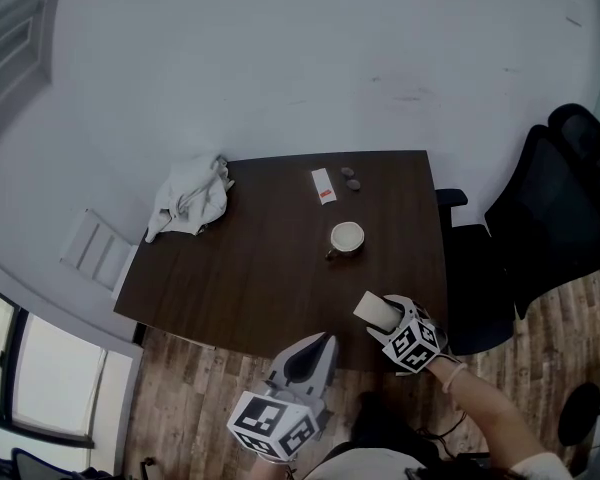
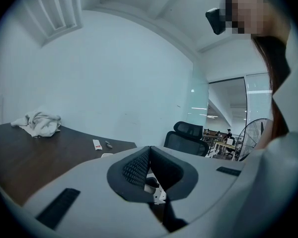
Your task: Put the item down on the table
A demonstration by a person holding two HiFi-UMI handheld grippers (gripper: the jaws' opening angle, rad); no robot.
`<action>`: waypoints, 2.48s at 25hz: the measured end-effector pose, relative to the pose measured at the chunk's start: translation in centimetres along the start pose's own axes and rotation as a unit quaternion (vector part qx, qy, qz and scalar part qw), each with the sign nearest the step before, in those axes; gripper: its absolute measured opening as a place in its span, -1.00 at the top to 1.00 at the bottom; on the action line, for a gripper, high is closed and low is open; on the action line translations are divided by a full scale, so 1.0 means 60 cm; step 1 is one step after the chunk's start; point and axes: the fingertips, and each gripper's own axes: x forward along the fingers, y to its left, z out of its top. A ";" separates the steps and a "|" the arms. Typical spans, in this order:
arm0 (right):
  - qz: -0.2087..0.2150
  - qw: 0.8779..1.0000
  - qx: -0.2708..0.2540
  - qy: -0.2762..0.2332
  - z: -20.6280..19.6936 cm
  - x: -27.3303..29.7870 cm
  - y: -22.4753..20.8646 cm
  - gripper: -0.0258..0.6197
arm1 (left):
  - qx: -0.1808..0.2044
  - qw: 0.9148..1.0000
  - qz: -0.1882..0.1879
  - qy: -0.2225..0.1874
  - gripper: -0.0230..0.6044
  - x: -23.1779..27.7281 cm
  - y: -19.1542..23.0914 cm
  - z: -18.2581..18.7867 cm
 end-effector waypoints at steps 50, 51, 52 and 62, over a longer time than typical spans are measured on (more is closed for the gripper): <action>0.058 0.992 0.102 0.042 -0.008 0.047 0.011 0.16 | -0.010 1.000 -0.022 0.002 0.87 0.037 0.075 0.007; 0.050 0.991 0.115 0.035 -0.005 0.038 0.011 0.18 | -0.007 1.000 -0.022 0.002 0.87 0.034 0.072 0.008; 0.042 0.991 0.125 0.029 -0.001 0.028 0.010 0.19 | -0.005 1.000 -0.021 0.002 0.87 0.030 0.069 0.010; -0.018 0.979 0.197 -0.045 0.054 -0.073 0.022 0.45 | 0.008 1.000 -0.017 -0.002 0.87 -0.022 0.054 -0.002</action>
